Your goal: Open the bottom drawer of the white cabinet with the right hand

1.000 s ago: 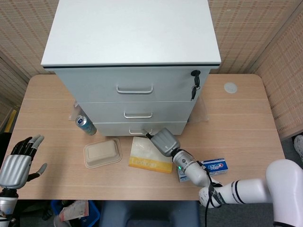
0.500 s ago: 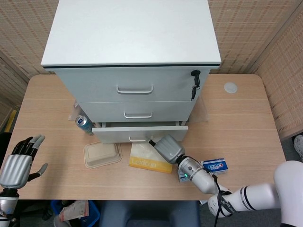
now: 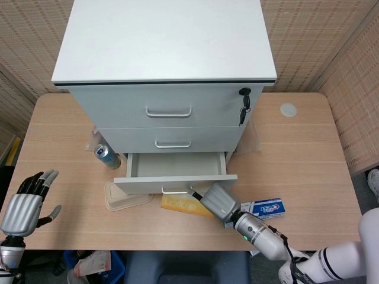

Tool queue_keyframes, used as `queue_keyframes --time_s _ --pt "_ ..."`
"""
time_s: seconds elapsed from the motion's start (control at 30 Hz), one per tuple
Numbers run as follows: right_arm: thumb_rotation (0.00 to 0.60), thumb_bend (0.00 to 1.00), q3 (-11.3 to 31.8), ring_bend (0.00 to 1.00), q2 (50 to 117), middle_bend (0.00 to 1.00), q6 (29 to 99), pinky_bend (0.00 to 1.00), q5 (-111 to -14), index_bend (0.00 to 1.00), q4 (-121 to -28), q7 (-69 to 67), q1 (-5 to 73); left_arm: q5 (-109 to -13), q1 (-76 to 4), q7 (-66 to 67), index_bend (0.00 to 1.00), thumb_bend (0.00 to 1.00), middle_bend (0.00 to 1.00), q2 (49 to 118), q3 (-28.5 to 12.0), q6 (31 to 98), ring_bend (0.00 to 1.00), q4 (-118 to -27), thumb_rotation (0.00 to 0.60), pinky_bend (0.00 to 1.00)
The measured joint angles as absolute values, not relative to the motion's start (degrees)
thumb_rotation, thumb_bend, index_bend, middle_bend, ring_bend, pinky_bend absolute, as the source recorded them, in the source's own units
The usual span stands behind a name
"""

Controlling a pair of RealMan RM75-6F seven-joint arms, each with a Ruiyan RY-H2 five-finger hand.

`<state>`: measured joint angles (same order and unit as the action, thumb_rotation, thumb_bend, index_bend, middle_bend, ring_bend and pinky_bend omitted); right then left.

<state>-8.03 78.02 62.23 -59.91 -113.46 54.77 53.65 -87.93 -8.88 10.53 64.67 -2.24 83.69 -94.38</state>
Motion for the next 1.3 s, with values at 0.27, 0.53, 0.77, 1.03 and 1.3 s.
queue_keyframes --time_s 0.27,0.53,0.77,1.03,1.3 --pt "0.6 0.5 -11.3 0.88 76.9 0.85 63.5 0.84 -66.1 0.12 -116.9 57.0 50.8 -88.2 -8.7 10.6 0.09 0.26 0.13 64.5 -2.2 84.2 0.11 -94.5 0.6 0.15" --pt "0.6 0.5 -13.5 0.88 75.7 0.85 63.7 0.84 -72.1 0.12 -118.8 57.8 48.3 -88.6 -8.6 10.7 0.09 0.26 0.13 64.3 -2.1 84.3 0.11 -94.7 0.6 0.15" --pt "0.6 0.5 -14.8 0.88 74.5 0.85 63.1 0.84 -77.5 0.12 -119.5 57.1 46.3 -88.8 -8.8 11.1 0.09 0.26 0.13 64.1 -2.1 84.3 0.11 -95.0 0.6 0.15" --pt "0.6 0.5 -14.3 0.88 73.5 0.85 62.3 0.84 -81.8 0.12 -118.8 54.9 44.2 -89.1 -8.9 11.5 0.09 0.26 0.13 63.9 -2.1 84.2 0.11 -95.5 0.6 0.15" --pt "0.6 0.49 -13.3 0.88 72.2 0.85 63.0 0.84 -87.3 0.12 -119.2 52.4 42.9 -89.1 -9.1 11.8 0.09 0.26 0.13 63.7 -2.2 84.1 0.11 -95.7 0.6 0.15"
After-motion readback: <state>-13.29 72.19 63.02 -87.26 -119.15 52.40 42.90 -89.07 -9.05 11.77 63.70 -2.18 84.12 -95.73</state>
